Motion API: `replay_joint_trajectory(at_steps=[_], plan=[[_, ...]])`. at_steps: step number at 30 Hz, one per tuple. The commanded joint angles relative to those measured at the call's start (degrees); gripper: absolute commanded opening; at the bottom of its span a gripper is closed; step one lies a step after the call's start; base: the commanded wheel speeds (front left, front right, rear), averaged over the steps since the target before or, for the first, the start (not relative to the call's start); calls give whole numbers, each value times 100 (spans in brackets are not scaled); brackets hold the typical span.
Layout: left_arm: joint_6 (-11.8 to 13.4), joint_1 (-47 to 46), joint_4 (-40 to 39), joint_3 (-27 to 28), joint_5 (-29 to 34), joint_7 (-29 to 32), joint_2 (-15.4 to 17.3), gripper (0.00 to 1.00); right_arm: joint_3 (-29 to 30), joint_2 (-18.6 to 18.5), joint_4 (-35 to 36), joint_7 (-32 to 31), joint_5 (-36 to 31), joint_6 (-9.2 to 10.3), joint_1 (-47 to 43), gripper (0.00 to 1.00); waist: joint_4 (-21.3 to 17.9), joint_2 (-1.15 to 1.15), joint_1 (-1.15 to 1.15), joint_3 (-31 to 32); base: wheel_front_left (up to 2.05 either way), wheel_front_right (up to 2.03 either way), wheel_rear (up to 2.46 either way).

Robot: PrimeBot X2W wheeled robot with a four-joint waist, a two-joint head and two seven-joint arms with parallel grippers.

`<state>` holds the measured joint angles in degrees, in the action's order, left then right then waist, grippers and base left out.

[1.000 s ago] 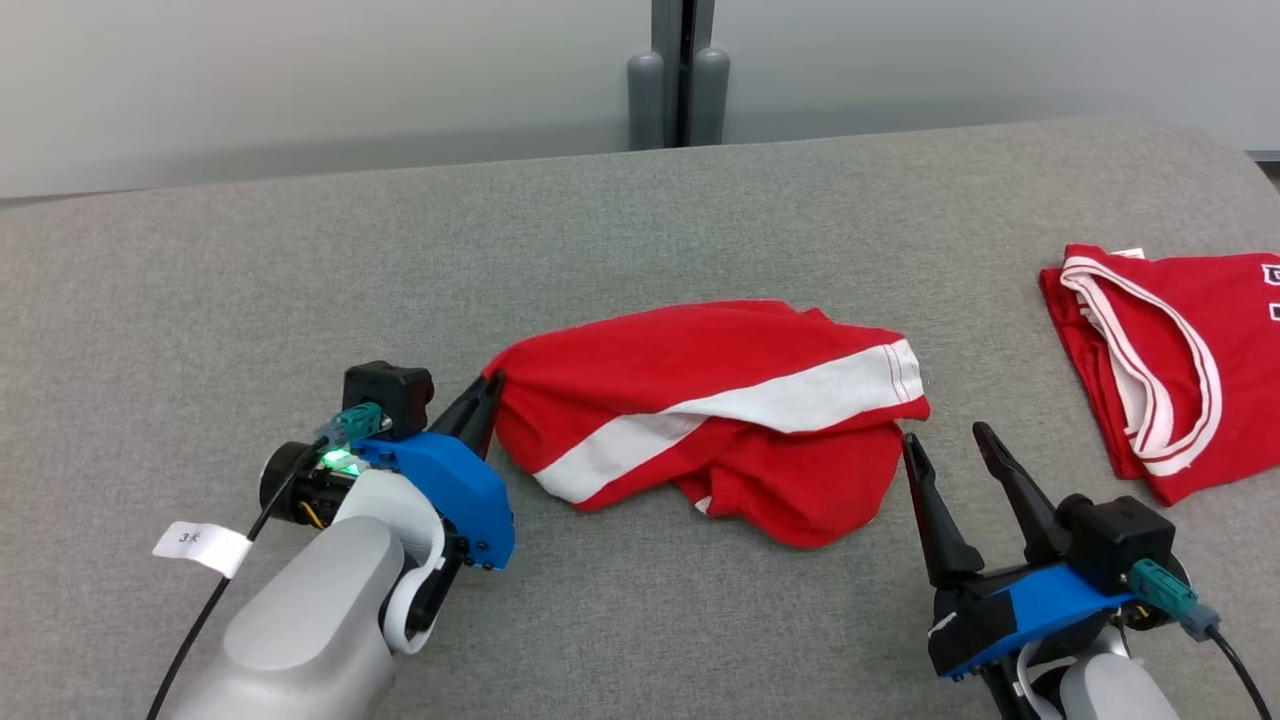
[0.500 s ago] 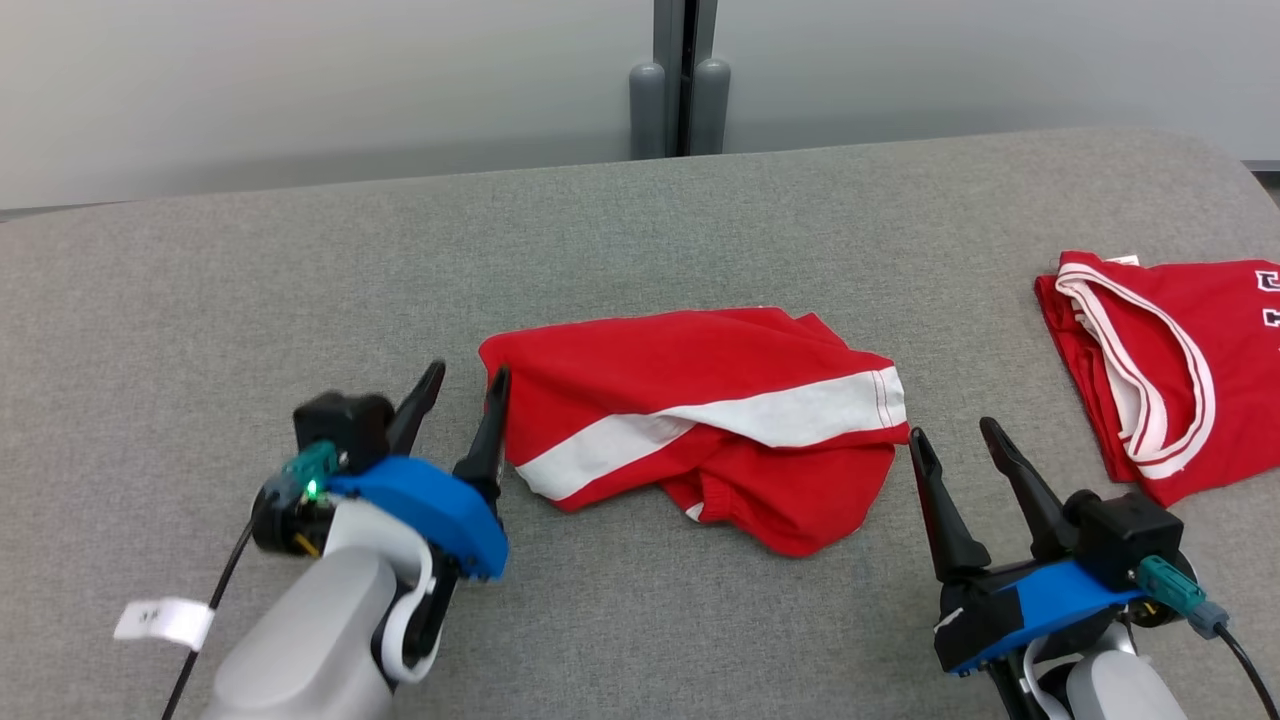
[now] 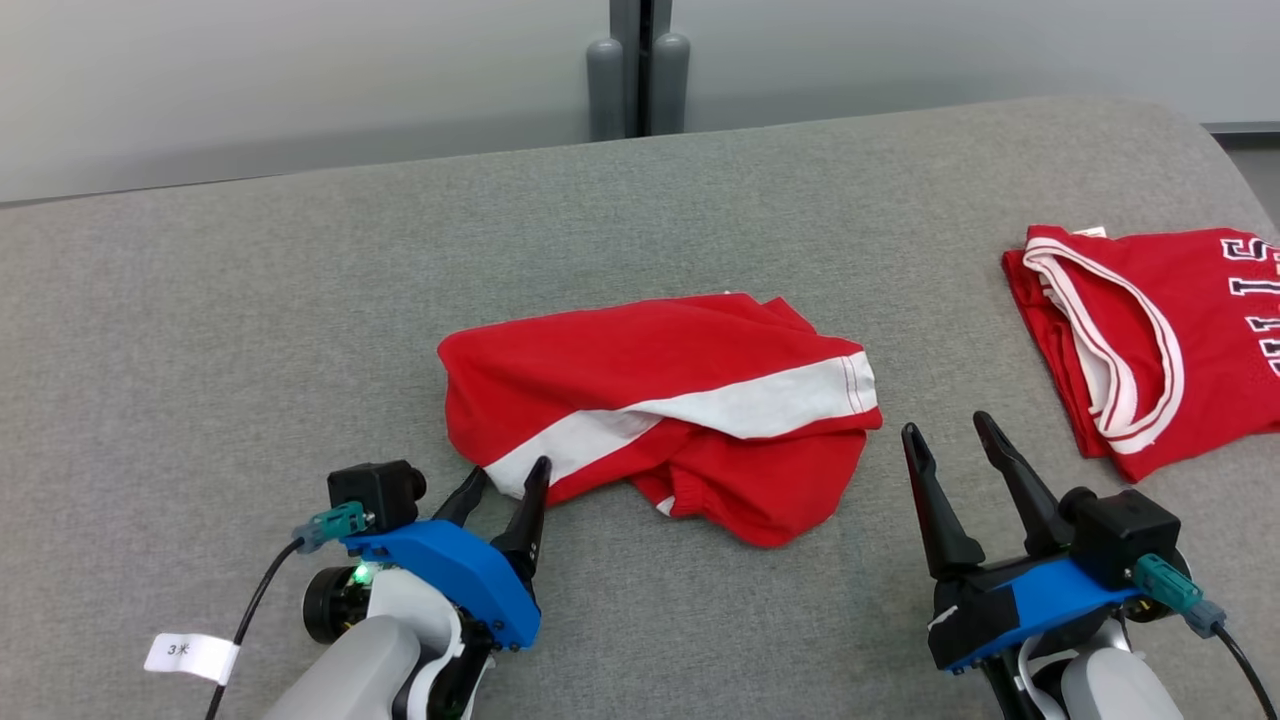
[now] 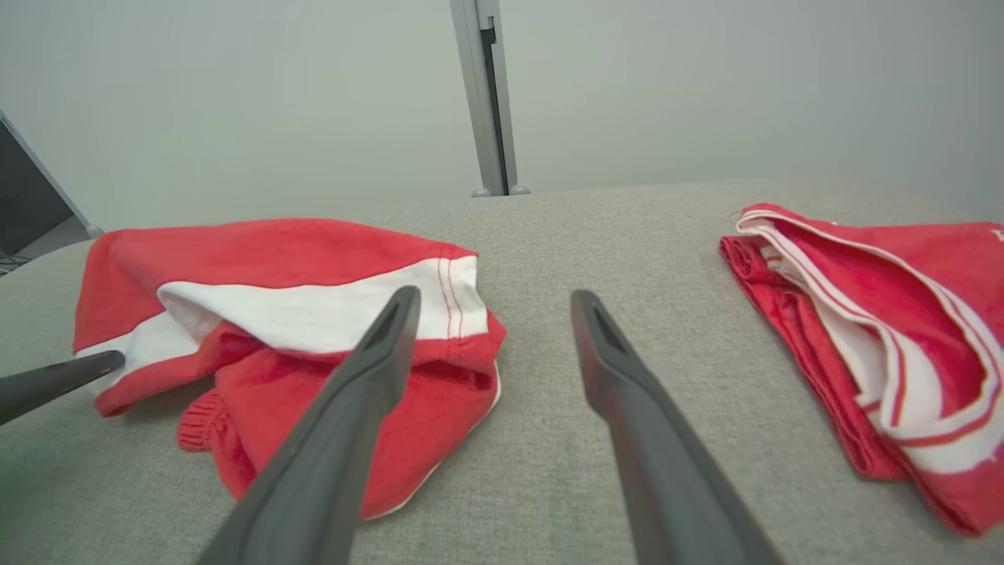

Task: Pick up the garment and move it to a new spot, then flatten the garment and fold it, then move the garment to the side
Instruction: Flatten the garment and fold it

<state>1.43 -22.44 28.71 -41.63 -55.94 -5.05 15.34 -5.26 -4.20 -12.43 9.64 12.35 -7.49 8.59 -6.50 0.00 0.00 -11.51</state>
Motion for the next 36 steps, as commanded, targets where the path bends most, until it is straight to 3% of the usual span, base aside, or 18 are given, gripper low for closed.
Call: replay_joint_trajectory(at_steps=[1, 2, 3, 4, 9, 13, 18, 23, 29, 36], plan=[[-20, -112, 53, 47, -66, 10, -55, 100, -6, 6, -10, 9, 15, -1, 48, 100, -41, 0, 0, -8, 0, 0, 0], [6, -169, 113, 75, -55, -26, -50, 48, -7, 9, -19, 17, 24, -1, 56, 100, -68, 0, 0, -15, 0, 0, 0], [15, -201, 166, 102, -62, -54, -51, 19, -18, 13, -31, 26, 31, -1, 64, 100, -99, 0, 0, -22, 0, 0, 0], [20, -228, 219, 116, -55, -87, -65, 0, -14, 16, -42, 37, 35, -1, 67, 100, -119, 0, 0, -24, 0, 0, 0], [29, -376, 178, 342, -51, -543, -98, 0, 58, 23, -70, 68, 21, -1, 8, 100, -167, 0, 0, 6, 0, 0, 0], [11, -426, -384, 511, 30, -779, 23, 0, 150, 7, -49, 52, -5, -1, -89, 100, -110, 0, 0, 99, 0, 0, 0], [149, -554, -1467, 354, 330, -680, 180, 0, 259, 18, 2, 17, -41, -1, -198, 100, 23, 0, 0, 258, 0, 0, 0], [291, -914, -2438, 205, 479, -381, 99, 0, 226, 30, 40, -28, -10, -1, -224, 100, 103, 0, 0, 401, 0, 0, 0], [192, -1496, -3107, -84, 409, 6, -375, 0, 209, 42, 81, -75, -18, -1, -287, 100, 125, 0, 0, 505, 0, 0, 0], [144, -2180, -2785, -214, 397, -16, -996, 0, 180, 65, 118, -67, -10, -1, -230, 100, 58, 0, 0, 463, 0, 0, 0]])
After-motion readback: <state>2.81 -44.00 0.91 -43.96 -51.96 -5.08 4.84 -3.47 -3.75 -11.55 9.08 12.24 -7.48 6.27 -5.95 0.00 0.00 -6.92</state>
